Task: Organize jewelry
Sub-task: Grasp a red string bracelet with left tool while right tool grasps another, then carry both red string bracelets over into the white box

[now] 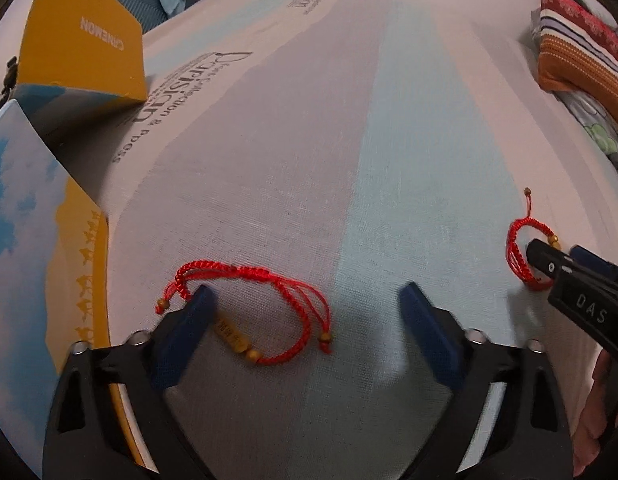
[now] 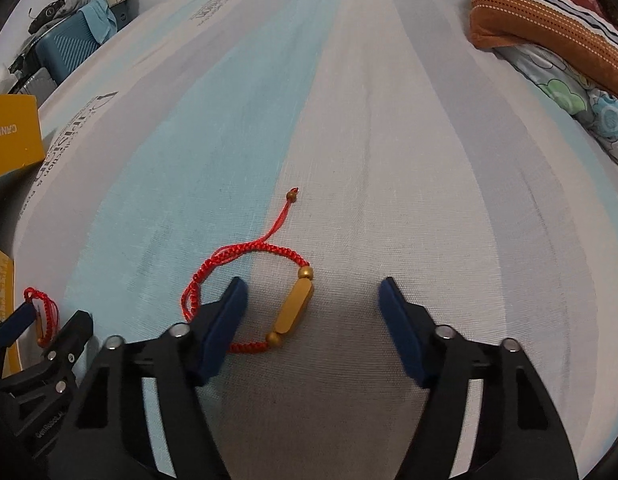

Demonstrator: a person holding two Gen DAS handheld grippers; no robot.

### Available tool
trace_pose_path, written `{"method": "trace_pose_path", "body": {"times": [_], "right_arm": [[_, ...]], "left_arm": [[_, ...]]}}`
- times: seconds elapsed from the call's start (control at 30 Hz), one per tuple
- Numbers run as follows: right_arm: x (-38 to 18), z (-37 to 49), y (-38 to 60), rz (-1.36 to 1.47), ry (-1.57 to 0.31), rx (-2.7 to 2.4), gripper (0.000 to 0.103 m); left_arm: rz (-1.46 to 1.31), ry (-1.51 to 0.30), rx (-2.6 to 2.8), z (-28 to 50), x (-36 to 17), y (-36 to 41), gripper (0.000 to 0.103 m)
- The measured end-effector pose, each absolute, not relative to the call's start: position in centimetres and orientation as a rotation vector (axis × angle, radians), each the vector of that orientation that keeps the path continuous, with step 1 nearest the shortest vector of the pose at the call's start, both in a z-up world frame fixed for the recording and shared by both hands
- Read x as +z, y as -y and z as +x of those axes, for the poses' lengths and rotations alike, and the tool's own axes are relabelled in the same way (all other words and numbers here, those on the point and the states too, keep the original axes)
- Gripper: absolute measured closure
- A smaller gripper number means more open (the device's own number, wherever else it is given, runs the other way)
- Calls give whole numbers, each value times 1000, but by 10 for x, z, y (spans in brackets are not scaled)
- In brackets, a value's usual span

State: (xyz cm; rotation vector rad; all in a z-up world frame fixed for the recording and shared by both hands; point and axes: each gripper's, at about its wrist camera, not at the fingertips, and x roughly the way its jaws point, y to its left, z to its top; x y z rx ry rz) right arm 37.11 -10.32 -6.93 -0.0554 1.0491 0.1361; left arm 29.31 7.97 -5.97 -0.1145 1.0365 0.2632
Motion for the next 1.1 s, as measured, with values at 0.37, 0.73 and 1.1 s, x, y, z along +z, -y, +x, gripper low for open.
{"method": "trace_pose_path", "body": {"times": [0.37,0.73,1.1], "right_arm": [[-68,368,104,-57,-1066,133,82],[-65,365,106,-47,-1075,143,95],[-57,359,104,-34,-1066,154,95]], "left_arm": [[-135,-1051,239,292,-59,-82,49],[-136,-1070,176,289,-56,-75,87],[-139,-1067,151,288,-52,-75,99]]}}
